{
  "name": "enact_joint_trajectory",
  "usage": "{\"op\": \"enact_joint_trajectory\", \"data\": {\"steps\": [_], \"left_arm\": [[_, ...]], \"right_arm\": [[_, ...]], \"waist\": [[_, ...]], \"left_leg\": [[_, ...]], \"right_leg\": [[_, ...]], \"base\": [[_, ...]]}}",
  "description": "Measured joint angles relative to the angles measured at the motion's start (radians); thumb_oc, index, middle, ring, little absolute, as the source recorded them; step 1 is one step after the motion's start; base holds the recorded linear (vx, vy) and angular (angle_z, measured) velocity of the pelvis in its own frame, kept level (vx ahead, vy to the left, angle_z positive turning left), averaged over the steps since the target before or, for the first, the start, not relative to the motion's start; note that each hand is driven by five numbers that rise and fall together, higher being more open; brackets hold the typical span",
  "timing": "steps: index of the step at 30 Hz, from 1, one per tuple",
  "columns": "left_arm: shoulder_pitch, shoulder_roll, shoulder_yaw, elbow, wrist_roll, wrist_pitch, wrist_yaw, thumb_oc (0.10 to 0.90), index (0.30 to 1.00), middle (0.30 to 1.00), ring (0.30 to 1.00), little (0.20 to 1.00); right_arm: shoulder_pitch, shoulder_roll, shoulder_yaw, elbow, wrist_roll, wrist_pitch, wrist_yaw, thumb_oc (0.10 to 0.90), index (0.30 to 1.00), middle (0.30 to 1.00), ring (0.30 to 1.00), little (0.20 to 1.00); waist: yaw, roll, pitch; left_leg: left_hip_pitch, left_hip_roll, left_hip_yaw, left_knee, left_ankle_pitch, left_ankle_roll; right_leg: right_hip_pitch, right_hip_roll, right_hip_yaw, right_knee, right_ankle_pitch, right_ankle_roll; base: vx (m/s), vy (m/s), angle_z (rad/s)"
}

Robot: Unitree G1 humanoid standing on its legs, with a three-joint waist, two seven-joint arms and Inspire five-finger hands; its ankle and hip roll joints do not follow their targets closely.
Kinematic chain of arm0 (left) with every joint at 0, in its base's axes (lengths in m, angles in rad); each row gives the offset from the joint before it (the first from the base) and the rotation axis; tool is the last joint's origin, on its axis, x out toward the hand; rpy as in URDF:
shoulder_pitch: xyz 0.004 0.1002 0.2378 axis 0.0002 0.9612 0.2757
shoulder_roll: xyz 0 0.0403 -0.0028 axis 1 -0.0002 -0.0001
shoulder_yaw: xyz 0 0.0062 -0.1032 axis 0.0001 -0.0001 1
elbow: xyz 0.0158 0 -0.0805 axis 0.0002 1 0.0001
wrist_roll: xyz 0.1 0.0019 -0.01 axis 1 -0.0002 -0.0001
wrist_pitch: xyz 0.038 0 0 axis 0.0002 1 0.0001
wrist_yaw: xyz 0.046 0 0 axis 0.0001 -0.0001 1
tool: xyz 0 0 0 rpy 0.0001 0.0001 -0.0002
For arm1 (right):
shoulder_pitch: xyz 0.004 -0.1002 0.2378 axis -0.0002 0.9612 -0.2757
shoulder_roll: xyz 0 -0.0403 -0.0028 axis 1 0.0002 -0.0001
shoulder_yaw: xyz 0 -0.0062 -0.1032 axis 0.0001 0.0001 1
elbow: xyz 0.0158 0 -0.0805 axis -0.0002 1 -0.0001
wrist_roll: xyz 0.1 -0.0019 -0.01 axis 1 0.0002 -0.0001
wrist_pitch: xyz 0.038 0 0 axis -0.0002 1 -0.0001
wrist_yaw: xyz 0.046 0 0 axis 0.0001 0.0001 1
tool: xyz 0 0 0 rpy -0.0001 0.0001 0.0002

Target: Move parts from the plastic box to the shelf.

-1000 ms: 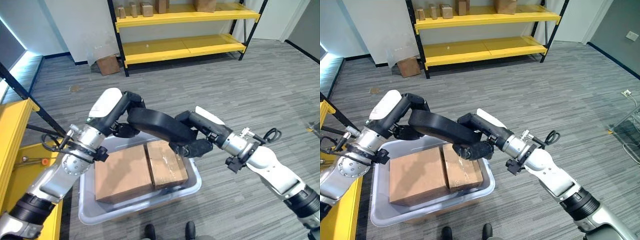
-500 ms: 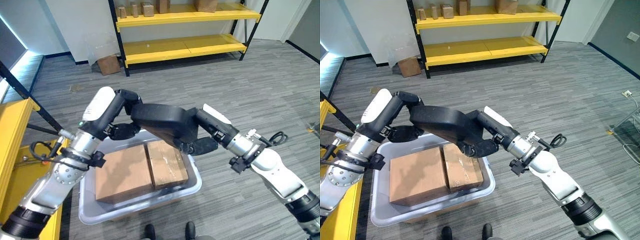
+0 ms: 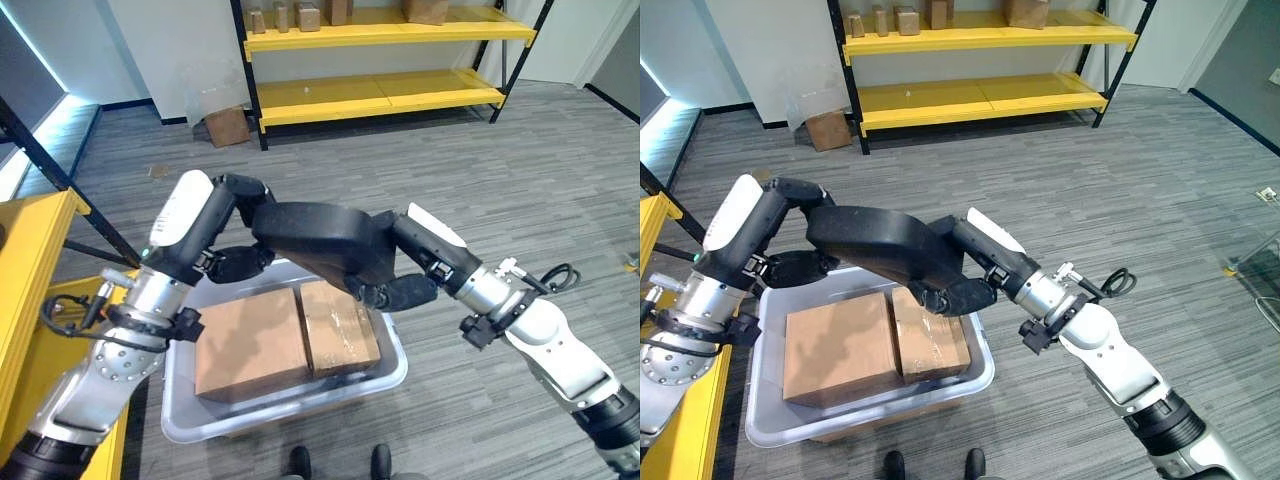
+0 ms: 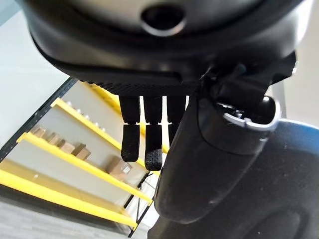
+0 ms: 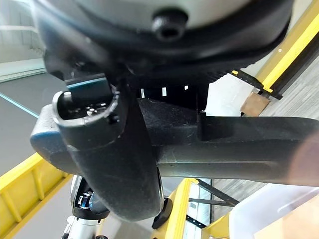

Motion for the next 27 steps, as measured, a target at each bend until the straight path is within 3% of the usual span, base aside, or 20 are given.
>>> {"op": "enact_joint_trajectory", "data": {"steps": [2,3,4,27], "left_arm": [[0.000,0.000,0.000,0.000,0.000,0.000,0.000,0.400,0.300,0.300,0.300,0.300],[0.000,0.000,0.000,0.000,0.000,0.000,0.000,0.427,0.338,0.338,0.338,0.338],[0.000,0.000,0.000,0.000,0.000,0.000,0.000,0.900,1.000,1.000,1.000,1.000],[-0.001,-0.001,0.055,0.000,-0.046,0.000,0.023,0.900,1.000,1.000,1.000,1.000]], "right_arm": [[0.000,0.000,-0.001,0.000,0.000,-0.001,0.000,0.400,0.300,0.300,0.300,0.300],[0.000,0.000,-0.001,0.000,0.000,-0.001,0.000,0.400,0.300,0.300,0.300,0.300],[0.000,0.000,-0.001,0.000,0.000,-0.001,0.000,0.400,0.300,0.300,0.300,0.300],[0.041,-0.003,-0.001,0.029,-0.040,0.030,0.002,0.400,0.300,0.300,0.300,0.300]], "waist": [[0.000,0.000,0.000],[0.000,0.000,0.000],[-0.001,0.000,0.000],[-0.001,0.000,0.000]], "left_leg": [[0.000,0.000,0.000,0.000,0.000,0.000],[0.000,0.000,0.000,0.000,0.000,0.000],[0.000,0.000,0.000,0.000,0.000,0.000],[0.000,0.000,0.000,0.000,0.000,0.000]], "right_leg": [[0.000,0.000,0.000,0.000,0.000,0.000],[0.000,0.000,0.000,0.000,0.000,0.000],[0.000,0.000,0.000,0.000,0.000,0.000],[0.000,0.000,0.000,0.000,0.000,0.000]], "base": [[0.00,0.000,0.00],[0.00,0.000,0.00],[0.00,0.000,0.00],[0.00,0.000,0.00]]}}
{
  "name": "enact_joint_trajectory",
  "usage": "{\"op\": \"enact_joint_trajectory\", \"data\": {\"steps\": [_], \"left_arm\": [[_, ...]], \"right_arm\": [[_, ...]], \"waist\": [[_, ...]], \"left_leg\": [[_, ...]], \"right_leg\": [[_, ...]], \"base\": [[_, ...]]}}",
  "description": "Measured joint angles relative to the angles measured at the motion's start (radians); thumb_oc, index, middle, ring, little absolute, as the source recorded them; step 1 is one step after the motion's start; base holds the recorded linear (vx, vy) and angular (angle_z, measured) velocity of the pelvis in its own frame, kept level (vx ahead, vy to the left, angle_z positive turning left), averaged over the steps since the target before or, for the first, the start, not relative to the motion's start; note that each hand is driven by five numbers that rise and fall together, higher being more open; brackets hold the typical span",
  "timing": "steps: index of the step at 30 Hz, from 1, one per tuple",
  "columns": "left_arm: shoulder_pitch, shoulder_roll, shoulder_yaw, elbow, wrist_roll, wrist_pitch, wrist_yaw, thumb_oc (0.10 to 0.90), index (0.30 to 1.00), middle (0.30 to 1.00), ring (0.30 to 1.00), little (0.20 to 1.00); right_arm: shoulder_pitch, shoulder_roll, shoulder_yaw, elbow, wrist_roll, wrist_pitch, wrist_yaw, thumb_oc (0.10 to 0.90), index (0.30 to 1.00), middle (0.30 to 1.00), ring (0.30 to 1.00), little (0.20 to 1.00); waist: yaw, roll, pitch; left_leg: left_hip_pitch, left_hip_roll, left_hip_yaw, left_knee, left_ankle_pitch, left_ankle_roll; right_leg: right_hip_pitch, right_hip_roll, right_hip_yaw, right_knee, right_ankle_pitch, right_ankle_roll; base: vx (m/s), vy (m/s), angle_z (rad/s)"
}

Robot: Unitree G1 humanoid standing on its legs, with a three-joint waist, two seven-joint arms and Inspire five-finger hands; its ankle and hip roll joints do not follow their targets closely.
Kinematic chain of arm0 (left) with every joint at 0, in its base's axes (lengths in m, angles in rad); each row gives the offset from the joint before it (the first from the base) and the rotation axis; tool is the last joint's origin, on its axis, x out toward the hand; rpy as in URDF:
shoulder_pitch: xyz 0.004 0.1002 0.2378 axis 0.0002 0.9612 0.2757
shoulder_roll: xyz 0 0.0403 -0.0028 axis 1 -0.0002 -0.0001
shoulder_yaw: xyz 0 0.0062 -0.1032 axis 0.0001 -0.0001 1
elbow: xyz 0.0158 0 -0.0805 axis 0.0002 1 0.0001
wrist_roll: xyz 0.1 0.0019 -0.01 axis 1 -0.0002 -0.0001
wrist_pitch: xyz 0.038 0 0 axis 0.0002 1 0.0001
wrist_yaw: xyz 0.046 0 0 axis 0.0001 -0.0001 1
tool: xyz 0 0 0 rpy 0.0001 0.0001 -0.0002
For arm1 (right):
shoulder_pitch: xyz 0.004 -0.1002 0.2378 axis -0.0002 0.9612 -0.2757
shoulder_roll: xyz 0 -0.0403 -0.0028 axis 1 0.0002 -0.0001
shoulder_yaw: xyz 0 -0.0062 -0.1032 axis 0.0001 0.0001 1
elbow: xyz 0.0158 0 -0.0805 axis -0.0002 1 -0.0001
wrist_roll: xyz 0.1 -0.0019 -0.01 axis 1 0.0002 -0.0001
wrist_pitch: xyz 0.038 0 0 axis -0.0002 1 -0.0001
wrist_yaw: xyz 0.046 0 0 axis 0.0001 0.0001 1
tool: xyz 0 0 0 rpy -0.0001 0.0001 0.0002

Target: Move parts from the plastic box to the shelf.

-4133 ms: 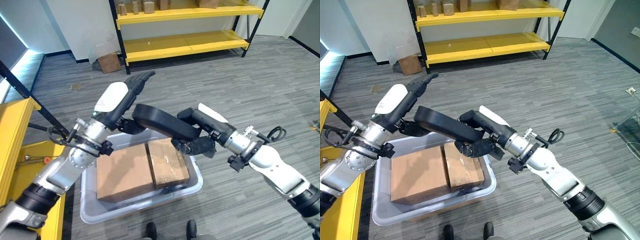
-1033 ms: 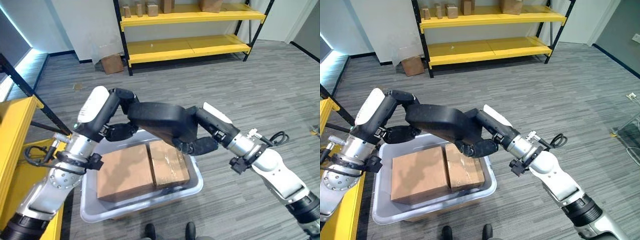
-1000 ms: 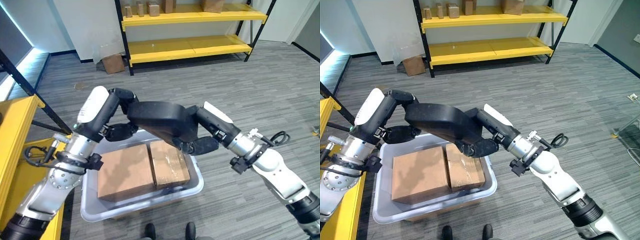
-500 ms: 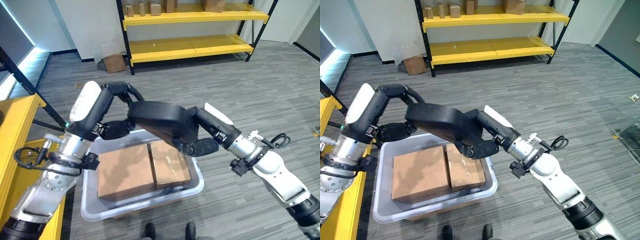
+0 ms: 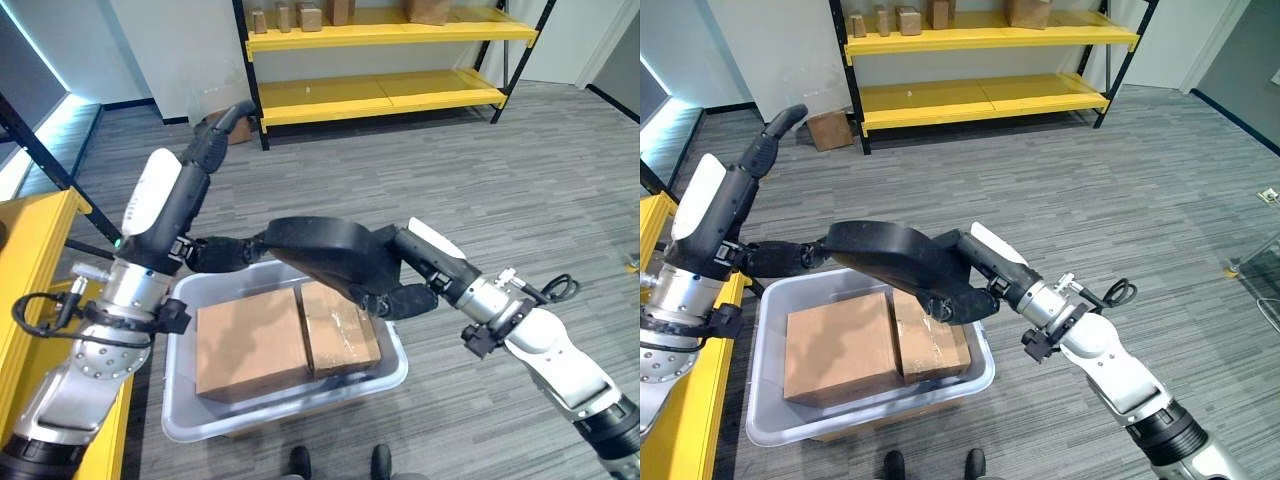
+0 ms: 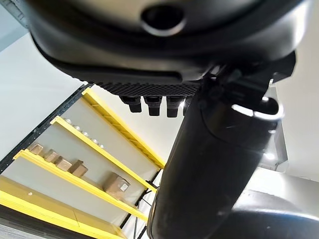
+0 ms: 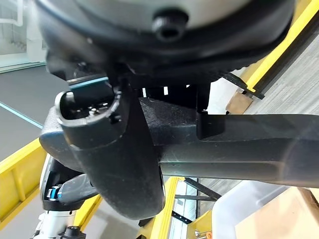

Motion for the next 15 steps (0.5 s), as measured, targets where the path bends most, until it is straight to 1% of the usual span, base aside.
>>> {"op": "enact_joint_trajectory", "data": {"steps": [9,15], "left_arm": [[-0.001,0.006,-0.001,0.000,-0.031,0.000,-0.013,0.900,1.000,1.000,1.000,1.000],[-0.002,0.077,-0.023,0.000,-0.031,-0.001,-0.055,0.900,1.000,1.000,1.000,1.000]], "right_arm": [[0.000,-0.001,0.000,0.054,-0.042,0.005,0.000,0.400,0.300,0.300,0.300,0.300],[-0.002,-0.016,0.001,0.164,-0.116,0.020,-0.006,0.400,0.300,0.300,0.300,0.300]], "waist": [[-0.001,0.000,0.000],[0.001,0.003,-0.001]], "left_leg": [[0.001,0.000,0.000,0.000,0.000,0.000],[0.001,0.000,0.000,0.000,0.000,0.000]], "right_leg": [[0.001,0.000,0.000,0.000,0.000,0.000],[0.002,0.000,0.000,0.000,0.000,0.000]], "base": [[0.00,0.000,0.00],[0.00,0.000,0.00]]}}
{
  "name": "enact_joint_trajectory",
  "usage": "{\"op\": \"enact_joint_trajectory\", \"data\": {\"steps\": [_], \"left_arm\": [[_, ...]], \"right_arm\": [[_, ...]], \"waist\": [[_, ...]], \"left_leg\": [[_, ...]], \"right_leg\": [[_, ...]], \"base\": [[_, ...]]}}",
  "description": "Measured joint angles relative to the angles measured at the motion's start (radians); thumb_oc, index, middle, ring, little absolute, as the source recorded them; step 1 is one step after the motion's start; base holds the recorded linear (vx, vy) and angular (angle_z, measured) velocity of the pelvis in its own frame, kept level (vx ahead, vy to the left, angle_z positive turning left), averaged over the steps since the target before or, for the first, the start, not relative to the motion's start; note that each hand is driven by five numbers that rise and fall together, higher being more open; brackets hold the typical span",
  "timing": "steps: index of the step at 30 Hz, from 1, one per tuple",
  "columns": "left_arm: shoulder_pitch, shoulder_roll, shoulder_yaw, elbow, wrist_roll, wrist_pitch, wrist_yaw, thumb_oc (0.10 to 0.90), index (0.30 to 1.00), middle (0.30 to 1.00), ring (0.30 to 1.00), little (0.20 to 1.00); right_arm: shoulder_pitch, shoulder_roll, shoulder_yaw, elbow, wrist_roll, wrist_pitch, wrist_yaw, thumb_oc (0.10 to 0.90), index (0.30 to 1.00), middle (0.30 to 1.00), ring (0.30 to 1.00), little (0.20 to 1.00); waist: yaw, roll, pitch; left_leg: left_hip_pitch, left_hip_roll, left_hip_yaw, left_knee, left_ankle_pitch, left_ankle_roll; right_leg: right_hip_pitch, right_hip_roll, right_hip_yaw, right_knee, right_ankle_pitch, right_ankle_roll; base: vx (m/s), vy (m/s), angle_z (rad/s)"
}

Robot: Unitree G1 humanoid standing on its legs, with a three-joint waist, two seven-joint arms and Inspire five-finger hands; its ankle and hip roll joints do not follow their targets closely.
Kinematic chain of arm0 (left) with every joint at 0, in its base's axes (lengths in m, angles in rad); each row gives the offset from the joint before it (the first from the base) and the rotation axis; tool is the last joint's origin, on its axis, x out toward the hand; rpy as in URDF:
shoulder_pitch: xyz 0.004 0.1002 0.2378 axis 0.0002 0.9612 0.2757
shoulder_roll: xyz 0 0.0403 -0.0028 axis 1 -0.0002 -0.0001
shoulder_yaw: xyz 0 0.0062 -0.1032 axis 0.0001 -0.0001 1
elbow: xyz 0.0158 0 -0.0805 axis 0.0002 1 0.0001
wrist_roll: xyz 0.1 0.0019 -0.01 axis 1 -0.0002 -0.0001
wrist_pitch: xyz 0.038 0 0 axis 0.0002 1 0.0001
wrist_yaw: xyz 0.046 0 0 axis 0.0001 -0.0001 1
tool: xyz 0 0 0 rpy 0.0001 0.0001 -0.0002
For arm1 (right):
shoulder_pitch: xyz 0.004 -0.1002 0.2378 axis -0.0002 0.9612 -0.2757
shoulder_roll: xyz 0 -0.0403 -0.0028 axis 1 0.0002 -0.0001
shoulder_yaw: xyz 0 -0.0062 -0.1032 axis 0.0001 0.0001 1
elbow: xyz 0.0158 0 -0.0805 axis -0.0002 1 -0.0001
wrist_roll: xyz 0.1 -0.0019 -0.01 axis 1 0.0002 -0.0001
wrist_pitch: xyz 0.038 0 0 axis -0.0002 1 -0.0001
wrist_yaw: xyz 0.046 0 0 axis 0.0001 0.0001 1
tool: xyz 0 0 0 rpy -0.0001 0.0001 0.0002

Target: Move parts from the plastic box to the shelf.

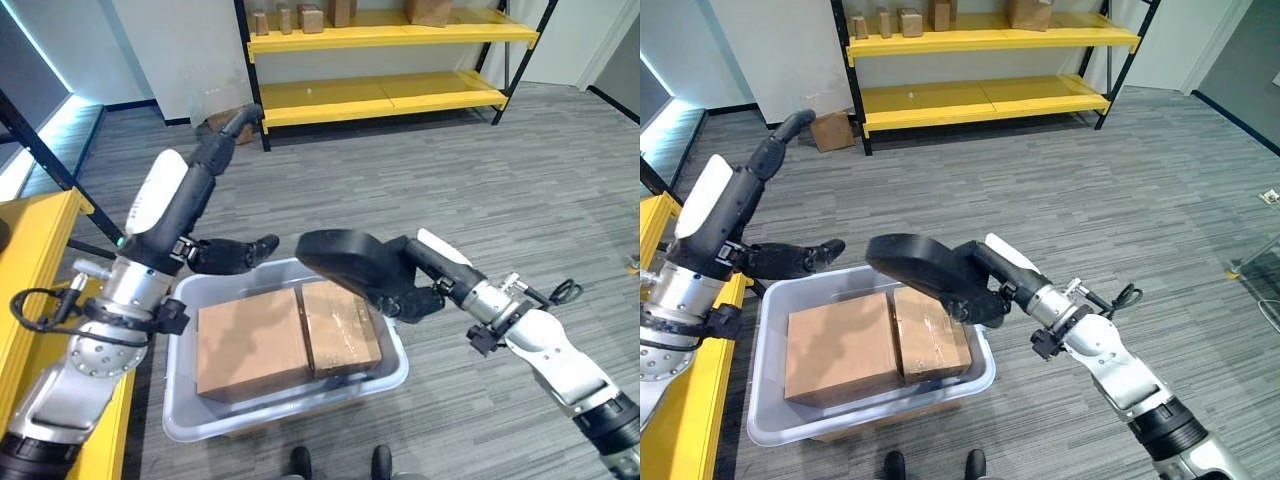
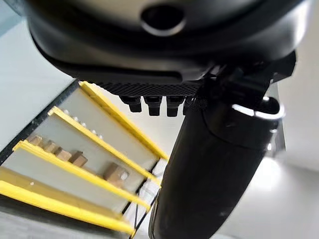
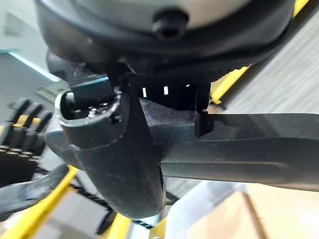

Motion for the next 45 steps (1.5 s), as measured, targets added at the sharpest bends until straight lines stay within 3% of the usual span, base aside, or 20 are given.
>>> {"op": "enact_joint_trajectory", "data": {"steps": [5,14,17,30,45], "left_arm": [[-0.007,0.056,-0.049,-0.001,0.000,-0.001,-0.036,0.900,1.000,1.000,1.000,1.000],[-0.078,0.059,-0.137,-0.001,-0.003,-0.004,-0.074,0.900,1.000,1.000,1.000,1.000],[-0.133,0.103,-0.220,-0.005,-0.039,-0.011,-0.089,0.900,1.000,1.000,1.000,1.000],[-0.271,0.082,-0.349,-0.002,-0.041,-0.019,-0.098,0.900,1.000,1.000,1.000,1.000],[-0.275,0.055,-0.375,0.011,-0.043,-0.017,-0.102,0.900,1.000,1.000,1.000,1.000]], "right_arm": [[0.000,-0.005,0.001,0.040,-0.004,0.004,-0.022,0.400,0.300,0.300,0.300,0.300],[-0.032,-0.009,0.023,0.047,-0.020,0.005,-0.028,0.400,0.300,0.300,0.300,0.300],[-0.096,-0.013,0.072,0.082,-0.020,0.006,-0.031,0.400,0.300,0.300,0.300,0.300],[-0.119,-0.005,0.139,0.085,-0.020,0.013,-0.030,0.400,0.300,0.300,0.300,0.300],[-0.120,0.007,0.141,0.084,-0.020,0.019,-0.030,0.400,0.300,0.300,0.300,0.300]], "waist": [[-0.002,0.003,-0.001],[-0.003,0.004,-0.002],[-0.004,0.006,-0.003],[-0.008,0.009,-0.004],[-0.008,0.015,-0.008]], "left_leg": [[0.000,0.000,0.000,0.000,0.000,0.000],[0.003,0.000,0.000,0.000,0.001,0.000],[0.005,0.000,0.000,0.000,0.001,0.000],[0.007,-0.001,0.001,0.000,0.003,0.000],[0.007,-0.001,0.002,0.000,0.003,0.000]], "right_leg": [[0.000,0.000,0.000,0.000,0.000,0.000],[0.002,0.000,0.000,0.000,0.000,0.000],[0.003,0.000,0.001,0.000,0.000,0.000],[0.005,0.000,0.002,0.000,0.000,0.000],[0.005,0.000,0.002,0.000,0.000,0.000]], "base": [[0.00,0.000,0.00],[0.00,0.000,0.00],[0.00,0.000,0.00],[0.00,0.000,0.00],[0.00,0.000,0.00]]}}
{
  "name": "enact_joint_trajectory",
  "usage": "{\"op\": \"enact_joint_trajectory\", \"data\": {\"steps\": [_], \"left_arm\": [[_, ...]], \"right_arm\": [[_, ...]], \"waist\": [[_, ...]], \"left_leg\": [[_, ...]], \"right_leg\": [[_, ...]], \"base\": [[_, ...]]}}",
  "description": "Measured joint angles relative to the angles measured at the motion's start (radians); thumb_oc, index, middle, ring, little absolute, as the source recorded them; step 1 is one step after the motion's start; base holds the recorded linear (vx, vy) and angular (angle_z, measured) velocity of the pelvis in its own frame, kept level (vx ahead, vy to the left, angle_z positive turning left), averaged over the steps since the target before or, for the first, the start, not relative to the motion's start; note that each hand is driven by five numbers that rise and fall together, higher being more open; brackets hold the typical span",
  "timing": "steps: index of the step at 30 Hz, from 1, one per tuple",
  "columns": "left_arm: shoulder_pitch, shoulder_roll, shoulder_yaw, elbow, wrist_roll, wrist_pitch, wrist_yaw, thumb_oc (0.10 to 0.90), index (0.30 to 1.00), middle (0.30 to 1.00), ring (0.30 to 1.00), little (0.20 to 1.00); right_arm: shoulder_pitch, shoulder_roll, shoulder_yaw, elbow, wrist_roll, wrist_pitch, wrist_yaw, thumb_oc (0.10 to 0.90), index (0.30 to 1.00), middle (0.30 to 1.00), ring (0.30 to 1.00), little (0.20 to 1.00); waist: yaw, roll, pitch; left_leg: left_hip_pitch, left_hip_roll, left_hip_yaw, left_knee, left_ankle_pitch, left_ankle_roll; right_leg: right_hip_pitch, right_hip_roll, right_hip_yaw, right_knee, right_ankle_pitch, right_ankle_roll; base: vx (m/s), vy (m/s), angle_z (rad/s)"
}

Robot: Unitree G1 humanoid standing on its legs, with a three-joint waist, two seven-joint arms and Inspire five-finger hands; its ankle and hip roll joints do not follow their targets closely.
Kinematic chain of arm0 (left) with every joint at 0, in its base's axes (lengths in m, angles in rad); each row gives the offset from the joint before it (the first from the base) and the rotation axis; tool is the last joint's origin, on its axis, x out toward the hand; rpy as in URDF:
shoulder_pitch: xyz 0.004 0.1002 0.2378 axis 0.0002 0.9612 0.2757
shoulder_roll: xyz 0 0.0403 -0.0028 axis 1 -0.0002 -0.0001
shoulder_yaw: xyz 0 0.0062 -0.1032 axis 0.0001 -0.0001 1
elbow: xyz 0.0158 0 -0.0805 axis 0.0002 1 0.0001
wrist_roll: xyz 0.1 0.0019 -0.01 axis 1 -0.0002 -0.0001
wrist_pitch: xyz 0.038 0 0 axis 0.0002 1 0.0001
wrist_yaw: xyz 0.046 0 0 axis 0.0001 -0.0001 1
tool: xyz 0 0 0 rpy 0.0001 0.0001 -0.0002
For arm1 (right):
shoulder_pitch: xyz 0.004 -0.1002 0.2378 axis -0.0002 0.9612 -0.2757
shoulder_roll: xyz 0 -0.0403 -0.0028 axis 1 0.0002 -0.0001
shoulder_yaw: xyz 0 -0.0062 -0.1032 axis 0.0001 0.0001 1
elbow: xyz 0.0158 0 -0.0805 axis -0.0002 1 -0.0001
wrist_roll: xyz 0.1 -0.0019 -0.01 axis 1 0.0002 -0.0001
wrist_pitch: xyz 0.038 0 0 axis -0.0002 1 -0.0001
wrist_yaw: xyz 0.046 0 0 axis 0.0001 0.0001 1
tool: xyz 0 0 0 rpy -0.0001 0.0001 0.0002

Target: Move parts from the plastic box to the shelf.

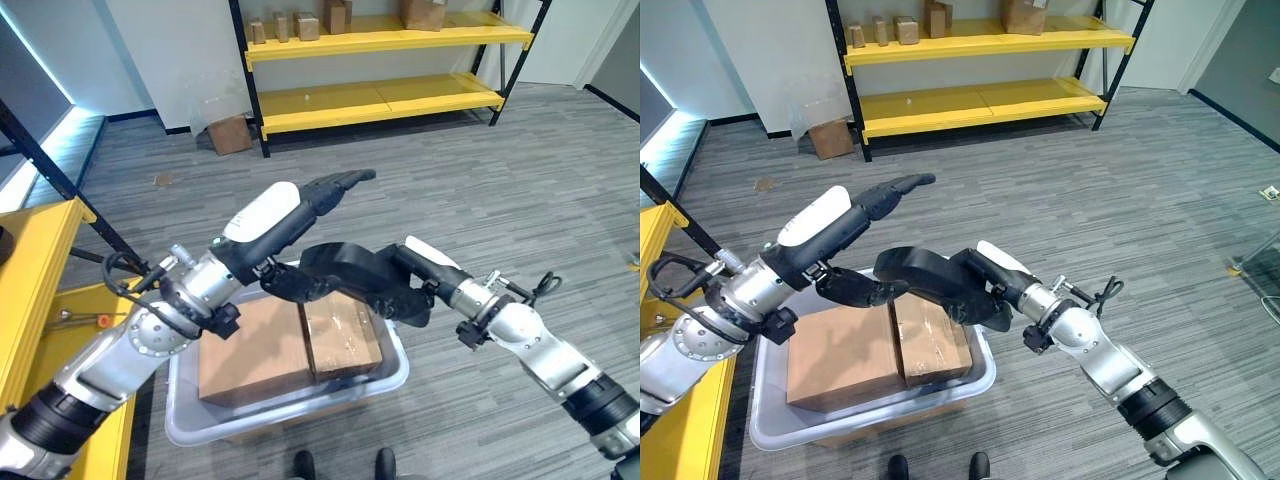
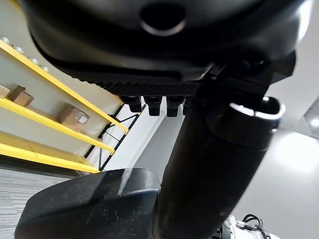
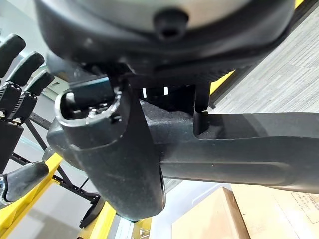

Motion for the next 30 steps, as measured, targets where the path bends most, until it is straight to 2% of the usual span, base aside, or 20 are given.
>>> {"op": "enact_joint_trajectory", "data": {"steps": [30], "left_arm": [[0.004,-0.007,-0.036,0.046,-0.075,0.022,-0.062,0.900,1.000,1.000,1.000,1.000]], "right_arm": [[-0.043,-0.006,0.010,-0.002,0.000,0.001,0.002,0.400,0.300,0.300,0.300,0.300]], "waist": [[-0.001,0.000,0.000]], "left_leg": [[-0.002,0.000,0.001,0.000,0.000,0.000]], "right_leg": [[-0.003,0.000,0.002,0.000,0.000,0.000]], "base": [[0.00,0.000,0.00]]}}
